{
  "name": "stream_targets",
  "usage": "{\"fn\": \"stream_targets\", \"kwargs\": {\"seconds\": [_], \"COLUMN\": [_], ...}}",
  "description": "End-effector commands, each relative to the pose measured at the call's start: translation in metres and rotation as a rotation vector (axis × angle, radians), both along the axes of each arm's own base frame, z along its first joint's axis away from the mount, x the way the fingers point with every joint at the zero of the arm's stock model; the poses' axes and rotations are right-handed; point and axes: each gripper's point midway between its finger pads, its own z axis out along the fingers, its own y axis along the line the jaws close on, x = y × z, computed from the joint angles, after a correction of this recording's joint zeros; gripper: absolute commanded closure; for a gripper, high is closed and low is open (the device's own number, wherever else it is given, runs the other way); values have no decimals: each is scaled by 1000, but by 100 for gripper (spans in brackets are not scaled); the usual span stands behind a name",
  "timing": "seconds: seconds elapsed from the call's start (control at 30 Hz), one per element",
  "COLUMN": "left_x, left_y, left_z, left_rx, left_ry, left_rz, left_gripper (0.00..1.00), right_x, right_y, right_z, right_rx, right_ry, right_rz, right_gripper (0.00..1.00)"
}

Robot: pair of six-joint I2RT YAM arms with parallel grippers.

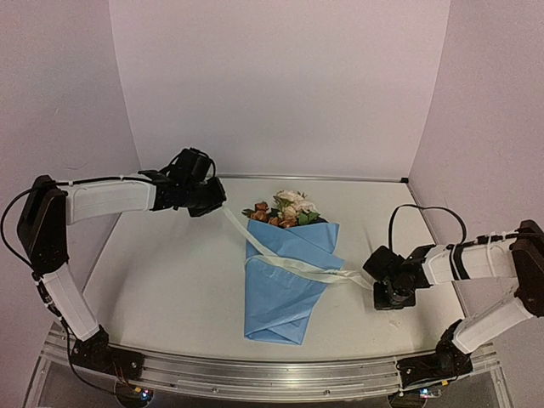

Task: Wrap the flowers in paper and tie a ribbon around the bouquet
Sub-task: Tie the ribbon around the folded bouquet.

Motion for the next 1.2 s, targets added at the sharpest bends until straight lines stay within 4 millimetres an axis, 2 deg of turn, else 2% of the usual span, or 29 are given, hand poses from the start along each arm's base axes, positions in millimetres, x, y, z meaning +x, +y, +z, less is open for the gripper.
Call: {"fn": "stream_targets", "kwargs": {"seconds": [0.0,0.1,0.17,0.33,0.43,0.57,0.77,0.93,1.17], "left_x": [0,-2,-3,-7,-7,-6,-5,-4,-5], "left_y": [49,78,89,91,87,87,85,84,87], "left_z": [5,-4,-8,-19,-18,-14,-12,-10,-6], "left_rx": [20,22,23,15,-6,-8,-15,-17,-19], "left_ry": [-15,3,9,29,25,14,10,8,-2], "left_rz": [108,168,190,176,158,156,154,154,159], "left_gripper": [100,100,100,100,100,100,100,100,100], "right_x": [-39,-38,-34,-19,-4,20,43,51,66], "right_y": [-28,-22,-13,16,35,53,77,91,97], "right_z": [-14,-12,-9,8,24,46,60,54,33], "right_rx": [-77,-50,-22,89,146,170,101,53,66], "right_ry": [175,181,183,134,53,-83,-138,-93,-15], "right_rz": [-23,5,49,184,275,392,674,844,856], "right_gripper": [100,100,100,98,85,61,46,30,27]}}
